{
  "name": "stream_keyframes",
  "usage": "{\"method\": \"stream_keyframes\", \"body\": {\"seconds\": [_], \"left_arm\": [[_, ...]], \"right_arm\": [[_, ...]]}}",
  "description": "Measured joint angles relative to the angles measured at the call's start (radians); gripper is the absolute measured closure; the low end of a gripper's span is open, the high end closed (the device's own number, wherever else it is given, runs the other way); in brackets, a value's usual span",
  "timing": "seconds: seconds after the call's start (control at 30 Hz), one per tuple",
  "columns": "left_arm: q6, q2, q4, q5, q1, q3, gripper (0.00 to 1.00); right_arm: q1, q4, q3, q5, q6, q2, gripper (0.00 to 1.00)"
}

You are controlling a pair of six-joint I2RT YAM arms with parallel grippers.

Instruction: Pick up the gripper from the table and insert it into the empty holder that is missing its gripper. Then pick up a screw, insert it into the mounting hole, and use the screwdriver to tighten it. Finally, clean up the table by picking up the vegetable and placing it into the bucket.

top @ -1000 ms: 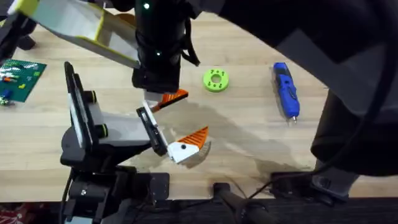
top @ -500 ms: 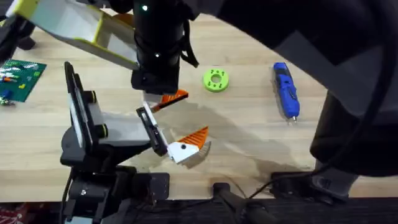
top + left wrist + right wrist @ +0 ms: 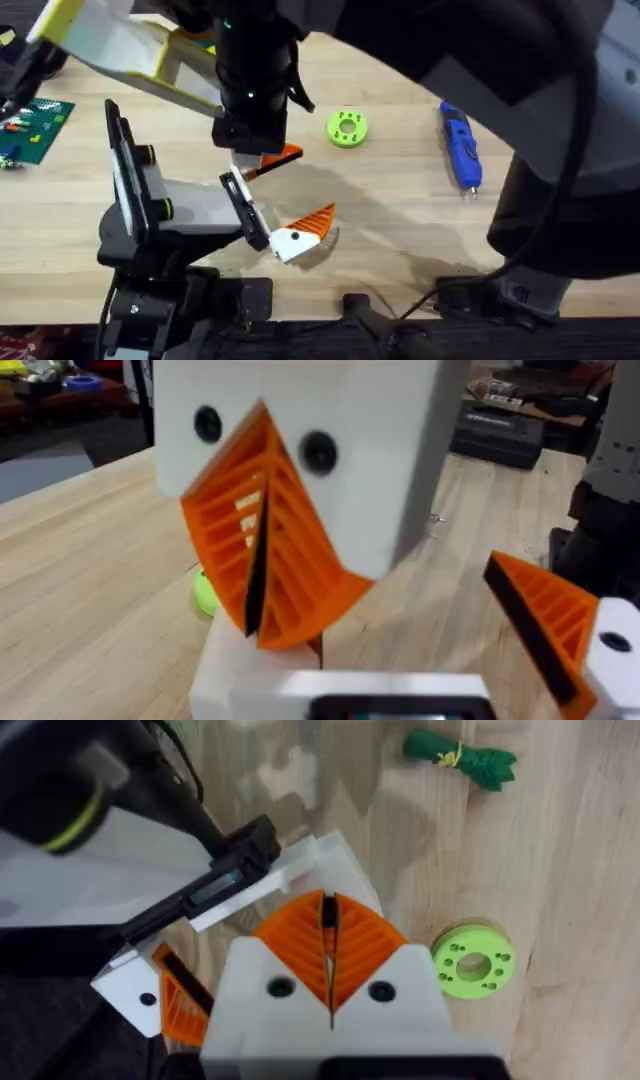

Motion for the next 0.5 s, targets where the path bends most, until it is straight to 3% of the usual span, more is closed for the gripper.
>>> {"method": "stream_keyframes", "body": {"seconds": [0.5], "left_arm": [[0.0,0.0,0.0,0.0,0.0,0.0,0.014]], "right_arm": [[0.0,-0.002,0.0,-0.009,-0.017,0.0,0.994]]}}
